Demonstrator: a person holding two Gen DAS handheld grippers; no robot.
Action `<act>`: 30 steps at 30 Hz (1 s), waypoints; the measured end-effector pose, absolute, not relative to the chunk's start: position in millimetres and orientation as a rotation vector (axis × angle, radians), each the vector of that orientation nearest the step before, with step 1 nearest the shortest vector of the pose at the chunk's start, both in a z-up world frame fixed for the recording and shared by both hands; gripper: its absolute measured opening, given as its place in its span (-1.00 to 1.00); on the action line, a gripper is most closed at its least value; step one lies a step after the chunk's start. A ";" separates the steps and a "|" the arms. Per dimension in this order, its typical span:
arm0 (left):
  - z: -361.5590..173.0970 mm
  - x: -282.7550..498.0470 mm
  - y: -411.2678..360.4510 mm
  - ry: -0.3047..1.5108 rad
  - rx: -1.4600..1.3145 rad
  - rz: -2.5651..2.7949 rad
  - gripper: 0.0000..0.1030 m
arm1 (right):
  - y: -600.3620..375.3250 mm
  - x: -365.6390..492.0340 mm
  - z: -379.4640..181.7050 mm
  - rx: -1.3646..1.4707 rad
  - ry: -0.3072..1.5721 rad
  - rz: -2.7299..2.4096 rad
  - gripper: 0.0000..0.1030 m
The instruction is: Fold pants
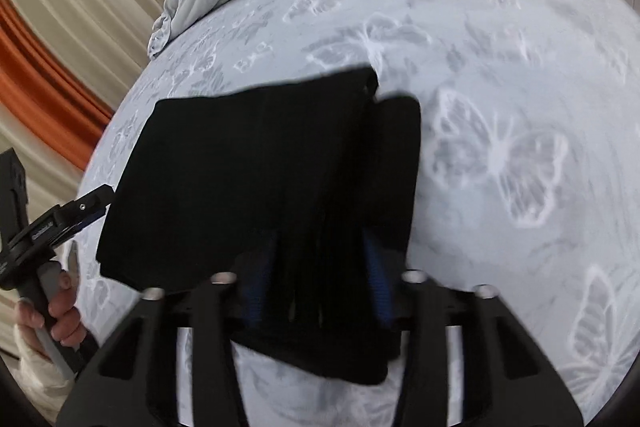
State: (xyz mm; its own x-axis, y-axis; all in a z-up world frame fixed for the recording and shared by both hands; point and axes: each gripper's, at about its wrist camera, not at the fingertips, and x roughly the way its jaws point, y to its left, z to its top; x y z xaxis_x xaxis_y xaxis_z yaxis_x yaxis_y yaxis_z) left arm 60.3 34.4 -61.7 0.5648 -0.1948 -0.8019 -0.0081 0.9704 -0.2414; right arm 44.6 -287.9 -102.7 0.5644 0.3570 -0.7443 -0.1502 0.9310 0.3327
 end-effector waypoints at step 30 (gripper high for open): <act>-92.4 47.5 76.5 1.141 -0.597 -0.361 -0.38 | -316.1 15.1 -106.0 0.686 1.012 0.492 -0.37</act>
State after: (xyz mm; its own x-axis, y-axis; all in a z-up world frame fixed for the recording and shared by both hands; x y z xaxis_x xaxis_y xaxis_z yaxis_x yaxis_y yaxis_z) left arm 47.5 76.5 -92.4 0.3842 -0.5554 -0.7375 -0.0303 0.7908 -0.6114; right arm 15.1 -316.1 -106.0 0.4534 0.6610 -0.5979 -0.0619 0.6925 0.7187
